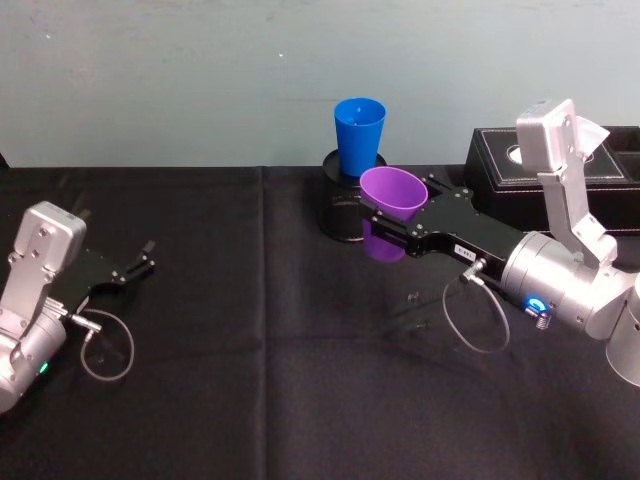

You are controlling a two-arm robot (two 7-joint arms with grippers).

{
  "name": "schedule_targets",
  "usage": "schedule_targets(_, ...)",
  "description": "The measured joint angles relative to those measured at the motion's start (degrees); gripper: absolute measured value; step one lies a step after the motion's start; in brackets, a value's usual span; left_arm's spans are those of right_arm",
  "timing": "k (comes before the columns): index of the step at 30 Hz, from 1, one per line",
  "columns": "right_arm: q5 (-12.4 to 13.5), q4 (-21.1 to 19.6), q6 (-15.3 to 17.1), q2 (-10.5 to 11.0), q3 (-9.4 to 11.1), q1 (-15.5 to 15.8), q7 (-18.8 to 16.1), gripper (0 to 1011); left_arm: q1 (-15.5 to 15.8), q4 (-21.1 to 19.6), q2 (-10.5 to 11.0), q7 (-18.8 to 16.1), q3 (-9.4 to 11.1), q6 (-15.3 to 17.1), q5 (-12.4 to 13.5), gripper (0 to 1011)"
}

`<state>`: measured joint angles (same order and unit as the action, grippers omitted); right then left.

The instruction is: Pick up one cup with a gripper and tap it against the other cup.

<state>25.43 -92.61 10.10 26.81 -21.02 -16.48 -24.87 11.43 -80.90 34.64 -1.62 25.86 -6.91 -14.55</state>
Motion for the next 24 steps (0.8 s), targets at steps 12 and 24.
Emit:
schedule_targets(12, 0.00, 0.00, 0.00, 0.00, 0.00, 0.00, 0.00, 731, 0.00, 0.00, 0.00, 0.00, 0.00, 0.00, -0.01, 1000)
schedule_targets(24, 0.00, 0.00, 0.00, 0.00, 0.00, 0.00, 0.00, 731, 0.00, 0.00, 0.00, 0.00, 0.00, 0.00, 0.00, 1000)
